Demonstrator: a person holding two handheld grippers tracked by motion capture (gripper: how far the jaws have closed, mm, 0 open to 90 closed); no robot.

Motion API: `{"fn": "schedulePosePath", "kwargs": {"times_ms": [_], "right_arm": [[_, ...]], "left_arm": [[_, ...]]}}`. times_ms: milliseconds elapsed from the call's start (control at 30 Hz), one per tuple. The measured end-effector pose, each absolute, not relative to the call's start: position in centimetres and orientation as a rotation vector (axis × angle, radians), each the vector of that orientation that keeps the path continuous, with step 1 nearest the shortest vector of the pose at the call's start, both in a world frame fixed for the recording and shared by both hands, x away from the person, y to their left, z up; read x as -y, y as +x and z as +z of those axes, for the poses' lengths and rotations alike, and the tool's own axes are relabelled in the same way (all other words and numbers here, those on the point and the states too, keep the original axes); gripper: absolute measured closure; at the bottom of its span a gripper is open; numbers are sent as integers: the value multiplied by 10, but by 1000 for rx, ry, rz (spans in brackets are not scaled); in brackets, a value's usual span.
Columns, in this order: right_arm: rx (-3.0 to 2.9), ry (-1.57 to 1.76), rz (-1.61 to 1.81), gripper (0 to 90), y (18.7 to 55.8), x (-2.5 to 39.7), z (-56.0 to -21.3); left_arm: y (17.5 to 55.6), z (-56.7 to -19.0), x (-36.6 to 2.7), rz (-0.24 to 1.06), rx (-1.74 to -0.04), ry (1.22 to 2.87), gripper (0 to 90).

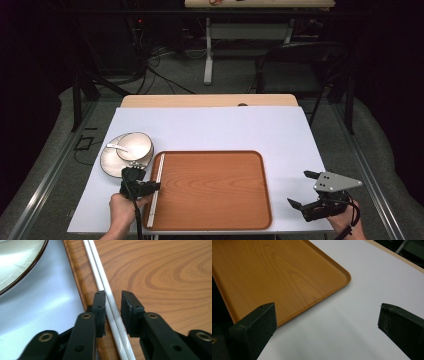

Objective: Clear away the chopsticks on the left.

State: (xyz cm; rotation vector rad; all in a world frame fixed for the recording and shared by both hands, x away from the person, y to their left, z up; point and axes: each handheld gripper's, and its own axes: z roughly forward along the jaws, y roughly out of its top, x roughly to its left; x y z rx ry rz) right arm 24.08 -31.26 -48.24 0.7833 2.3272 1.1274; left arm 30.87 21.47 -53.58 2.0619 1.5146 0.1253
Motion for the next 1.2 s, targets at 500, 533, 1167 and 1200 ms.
{"fn": "schedulePosePath", "kwargs": {"times_ms": [500,533,1167,1200], "right_arm": [[-2324,811,1109,10,242,309,-482],[-2324,817,1108,9,242,308,-482],[-2334,880,1089,0,251,295,-480],[-2336,882,1090,0,252,295,-480]], "left_arm": [[298,-518,-221,149,-1353,2109,349],[297,-516,-222,162,-1345,2104,311],[284,-499,-244,274,-1263,2118,141],[284,-498,-245,274,-1267,2118,138]]}}
